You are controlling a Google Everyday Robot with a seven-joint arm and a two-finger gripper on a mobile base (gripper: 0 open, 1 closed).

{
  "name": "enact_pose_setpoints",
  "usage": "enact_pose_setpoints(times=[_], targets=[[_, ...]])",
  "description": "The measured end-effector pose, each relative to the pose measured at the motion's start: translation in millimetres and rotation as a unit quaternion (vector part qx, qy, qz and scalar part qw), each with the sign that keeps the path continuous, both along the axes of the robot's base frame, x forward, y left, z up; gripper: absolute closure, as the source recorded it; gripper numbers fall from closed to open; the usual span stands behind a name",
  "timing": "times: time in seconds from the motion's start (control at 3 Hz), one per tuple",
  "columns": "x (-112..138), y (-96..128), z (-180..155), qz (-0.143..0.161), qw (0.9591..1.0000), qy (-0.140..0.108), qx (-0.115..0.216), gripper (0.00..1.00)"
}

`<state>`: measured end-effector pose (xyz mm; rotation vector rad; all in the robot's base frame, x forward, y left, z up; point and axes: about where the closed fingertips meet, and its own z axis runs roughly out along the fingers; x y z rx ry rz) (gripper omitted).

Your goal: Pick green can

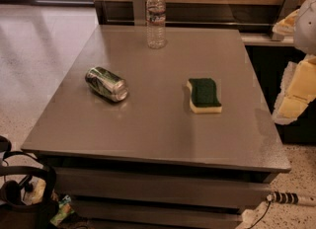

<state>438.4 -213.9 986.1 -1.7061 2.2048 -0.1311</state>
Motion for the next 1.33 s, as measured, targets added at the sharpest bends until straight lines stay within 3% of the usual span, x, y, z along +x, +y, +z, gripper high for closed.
enact_pose_setpoints(times=[0.33,0.67,1.0,1.33], targets=[[0.0,0.0,0.1,0.000,1.0000,0.000,0.000,0.00],[19.5,15.4,3.5,0.004,0.9999,0.001,0.014,0.00],[42.2,50.8,1.5,0.001,0.9995,0.007,0.030,0.00],[60.8,100.2,-3.2,-0.026,0.9986,0.031,0.036,0.00]])
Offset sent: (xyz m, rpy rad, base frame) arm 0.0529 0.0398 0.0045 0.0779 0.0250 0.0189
